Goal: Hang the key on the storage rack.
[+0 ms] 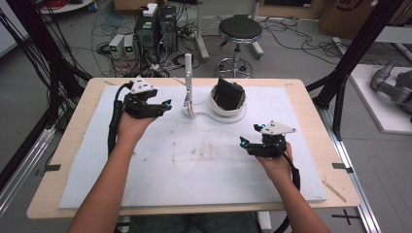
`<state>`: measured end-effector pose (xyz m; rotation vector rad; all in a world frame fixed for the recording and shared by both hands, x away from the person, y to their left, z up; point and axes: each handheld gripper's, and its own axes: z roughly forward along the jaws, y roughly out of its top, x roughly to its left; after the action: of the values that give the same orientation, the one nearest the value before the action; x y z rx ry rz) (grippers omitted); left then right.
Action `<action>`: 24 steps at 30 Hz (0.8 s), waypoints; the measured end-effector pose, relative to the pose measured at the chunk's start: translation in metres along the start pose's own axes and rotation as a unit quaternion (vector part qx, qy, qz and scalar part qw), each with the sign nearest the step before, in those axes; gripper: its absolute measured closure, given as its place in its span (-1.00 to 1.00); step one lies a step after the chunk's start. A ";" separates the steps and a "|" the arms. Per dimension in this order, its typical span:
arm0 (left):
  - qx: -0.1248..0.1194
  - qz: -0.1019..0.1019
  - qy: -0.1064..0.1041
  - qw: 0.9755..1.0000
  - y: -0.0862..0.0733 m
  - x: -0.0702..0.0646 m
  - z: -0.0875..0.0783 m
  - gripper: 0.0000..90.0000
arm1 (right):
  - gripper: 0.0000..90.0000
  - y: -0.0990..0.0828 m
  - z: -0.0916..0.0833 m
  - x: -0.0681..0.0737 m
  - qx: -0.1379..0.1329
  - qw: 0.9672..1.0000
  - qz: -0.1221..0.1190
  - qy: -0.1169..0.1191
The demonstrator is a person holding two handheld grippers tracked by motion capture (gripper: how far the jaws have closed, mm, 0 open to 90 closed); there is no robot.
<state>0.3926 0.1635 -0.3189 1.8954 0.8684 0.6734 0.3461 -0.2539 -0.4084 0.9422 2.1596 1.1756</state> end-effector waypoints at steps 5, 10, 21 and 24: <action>0.003 0.015 -0.010 1.000 -0.009 -0.004 -0.017 -0.33 | -0.39 0.000 0.000 0.001 0.000 1.000 -0.002 -0.001; 0.011 0.022 -0.010 1.000 -0.021 -0.007 -0.029 -0.42 | -0.39 0.000 0.000 0.001 0.006 1.000 -0.002 -0.002; 0.009 0.018 -0.022 1.000 -0.053 -0.015 -0.045 -0.47 | -0.39 0.000 0.001 0.001 0.008 1.000 -0.002 -0.002; 0.006 0.019 -0.027 0.999 -0.063 -0.019 -0.045 -0.49 | -0.39 -0.001 0.001 0.000 0.009 1.000 -0.002 -0.002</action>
<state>0.3292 0.1924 -0.3574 1.9370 0.8062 0.6384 0.3466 -0.2532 -0.4096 0.9472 2.1707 1.1543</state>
